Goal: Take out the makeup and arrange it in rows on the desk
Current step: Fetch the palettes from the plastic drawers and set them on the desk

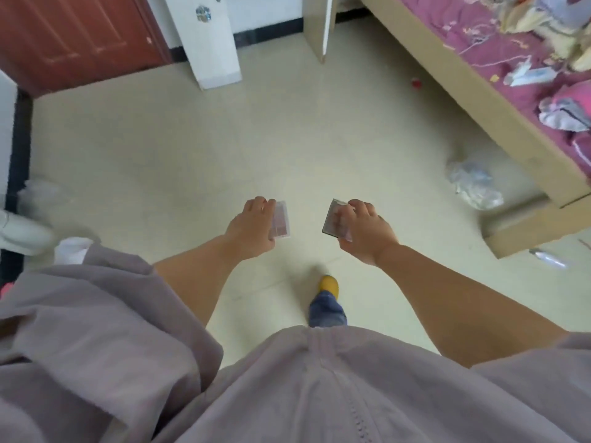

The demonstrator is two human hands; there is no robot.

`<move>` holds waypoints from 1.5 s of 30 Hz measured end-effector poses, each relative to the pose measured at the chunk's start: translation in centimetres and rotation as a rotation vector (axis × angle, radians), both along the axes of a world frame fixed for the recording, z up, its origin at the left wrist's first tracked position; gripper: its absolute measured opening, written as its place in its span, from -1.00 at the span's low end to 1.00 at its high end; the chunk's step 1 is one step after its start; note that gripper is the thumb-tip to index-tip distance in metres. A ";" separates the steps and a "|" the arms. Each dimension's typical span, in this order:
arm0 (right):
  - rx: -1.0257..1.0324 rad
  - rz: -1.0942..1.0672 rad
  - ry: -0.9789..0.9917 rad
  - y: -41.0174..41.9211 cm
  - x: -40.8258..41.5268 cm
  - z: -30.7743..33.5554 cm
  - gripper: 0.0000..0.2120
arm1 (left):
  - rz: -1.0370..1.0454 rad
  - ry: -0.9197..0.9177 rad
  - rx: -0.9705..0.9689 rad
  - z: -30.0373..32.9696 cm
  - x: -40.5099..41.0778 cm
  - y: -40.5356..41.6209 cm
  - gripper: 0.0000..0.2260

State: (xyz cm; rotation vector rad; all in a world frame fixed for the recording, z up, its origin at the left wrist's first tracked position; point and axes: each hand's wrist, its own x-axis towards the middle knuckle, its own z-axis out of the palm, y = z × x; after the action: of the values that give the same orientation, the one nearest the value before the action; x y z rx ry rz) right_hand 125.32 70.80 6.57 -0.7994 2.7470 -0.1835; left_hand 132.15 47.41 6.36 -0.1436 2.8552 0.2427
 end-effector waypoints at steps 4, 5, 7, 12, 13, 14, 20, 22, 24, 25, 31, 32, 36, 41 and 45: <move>-0.007 0.108 0.031 -4.5 -9.0 -0.2 -0.48 | 0.057 0.040 0.007 -0.5 -7.3 -3.8 -0.37; -0.006 0.130 0.039 -5.4 -11.5 -0.2 -0.49 | 0.089 0.052 0.017 -0.4 -9.4 -4.6 -0.37; 0.013 0.176 0.030 -7.0 -16.2 0.0 -0.49 | 0.164 0.052 0.056 -0.2 -13.2 -5.7 -0.37; 0.057 0.260 0.025 -11.1 -28.1 1.7 -0.48 | 0.231 0.090 0.066 0.5 -22.0 -9.0 -0.37; 0.060 0.262 0.018 -12.1 -29.9 1.8 -0.47 | 0.254 0.083 0.078 0.5 -23.3 -9.9 -0.37; 0.066 0.278 0.028 -13.2 -31.8 1.8 -0.46 | 0.267 0.071 0.076 0.3 -24.5 -10.9 -0.37; 0.085 0.365 0.055 -21.8 -42.3 0.7 -0.46 | 0.322 0.027 0.073 -1.1 -33.8 -19.9 -0.35; 0.089 0.373 0.066 -25.6 -46.6 0.2 -0.46 | 0.322 0.042 0.063 -1.4 -37.8 -23.8 -0.33; 0.087 0.374 0.081 -30.0 -51.0 0.1 -0.46 | 0.333 0.072 0.051 -1.3 -41.6 -28.1 -0.33; 0.080 0.367 0.072 -32.4 -52.9 0.2 -0.45 | 0.349 0.076 0.059 -1.1 -43.3 -30.3 -0.33; -0.048 0.312 0.037 -46.9 -63.0 2.5 -0.43 | 0.374 0.055 0.060 1.7 -54.4 -43.7 -0.34; -0.048 0.317 0.027 -48.7 -64.4 2.6 -0.43 | 0.374 0.057 0.063 2.1 -56.1 -45.5 -0.33; -0.007 0.333 0.009 -54.4 -70.7 1.8 -0.44 | 0.344 0.038 0.067 2.3 -63.3 -51.2 -0.32; 0.010 0.349 0.031 -61.3 -81.1 0.8 -0.45 | 0.338 0.024 0.069 0.6 -72.6 -58.3 -0.33; 0.010 0.346 0.047 -67.6 -91.3 0.7 -0.45 | 0.413 0.042 0.085 0.1 -81.7 -64.6 -0.38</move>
State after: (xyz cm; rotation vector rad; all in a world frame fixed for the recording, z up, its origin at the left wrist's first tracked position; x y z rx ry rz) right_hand 34.03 3.18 7.31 -1.2710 2.5953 -0.0803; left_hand 50.43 -17.21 6.49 -0.7202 2.8219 0.4511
